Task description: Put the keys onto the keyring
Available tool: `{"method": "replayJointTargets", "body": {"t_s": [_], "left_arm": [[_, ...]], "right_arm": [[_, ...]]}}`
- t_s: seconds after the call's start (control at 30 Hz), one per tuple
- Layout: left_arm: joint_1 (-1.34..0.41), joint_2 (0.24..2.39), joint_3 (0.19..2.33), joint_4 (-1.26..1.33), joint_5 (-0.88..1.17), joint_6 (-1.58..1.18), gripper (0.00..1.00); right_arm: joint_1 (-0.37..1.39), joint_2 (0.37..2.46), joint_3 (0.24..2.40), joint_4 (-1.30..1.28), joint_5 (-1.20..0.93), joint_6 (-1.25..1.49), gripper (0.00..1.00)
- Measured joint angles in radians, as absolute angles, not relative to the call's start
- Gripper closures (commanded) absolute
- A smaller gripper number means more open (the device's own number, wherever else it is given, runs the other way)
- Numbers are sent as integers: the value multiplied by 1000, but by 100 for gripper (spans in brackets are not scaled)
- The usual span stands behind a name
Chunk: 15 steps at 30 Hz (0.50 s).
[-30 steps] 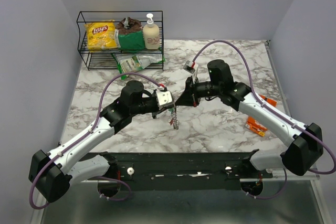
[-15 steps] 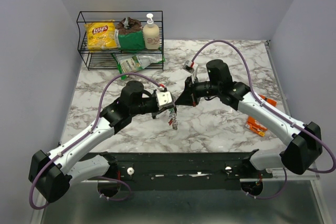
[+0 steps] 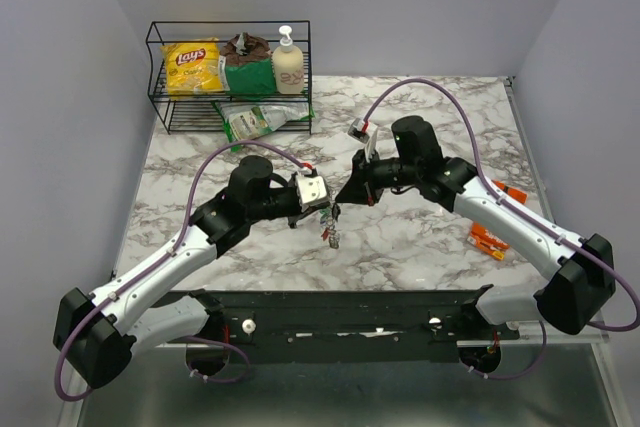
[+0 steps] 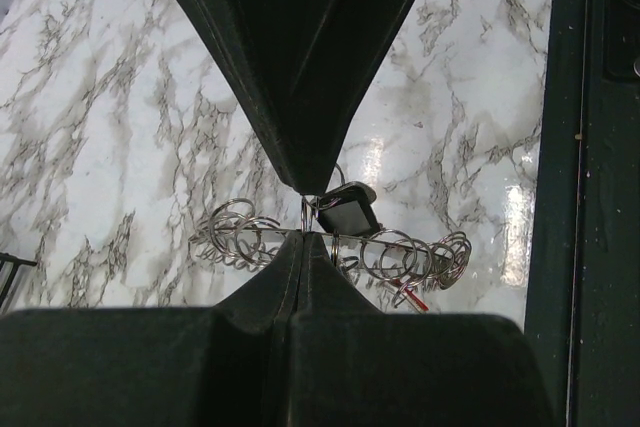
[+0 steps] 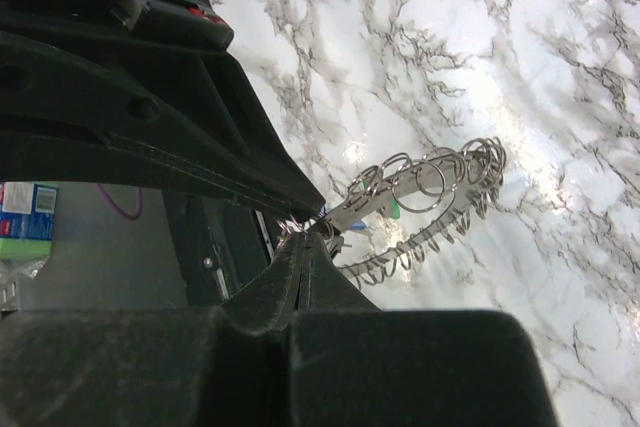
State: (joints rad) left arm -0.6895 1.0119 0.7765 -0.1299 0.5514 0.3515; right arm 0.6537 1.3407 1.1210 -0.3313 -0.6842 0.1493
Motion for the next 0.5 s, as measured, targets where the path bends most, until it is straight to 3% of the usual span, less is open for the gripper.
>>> {"method": "replayJointTargets", "body": {"t_s": [0.5], "left_arm": [[-690,998,776,-126,553,339,100]], "right_arm": [[655,1336,1121,-362,-656,139,99]]}}
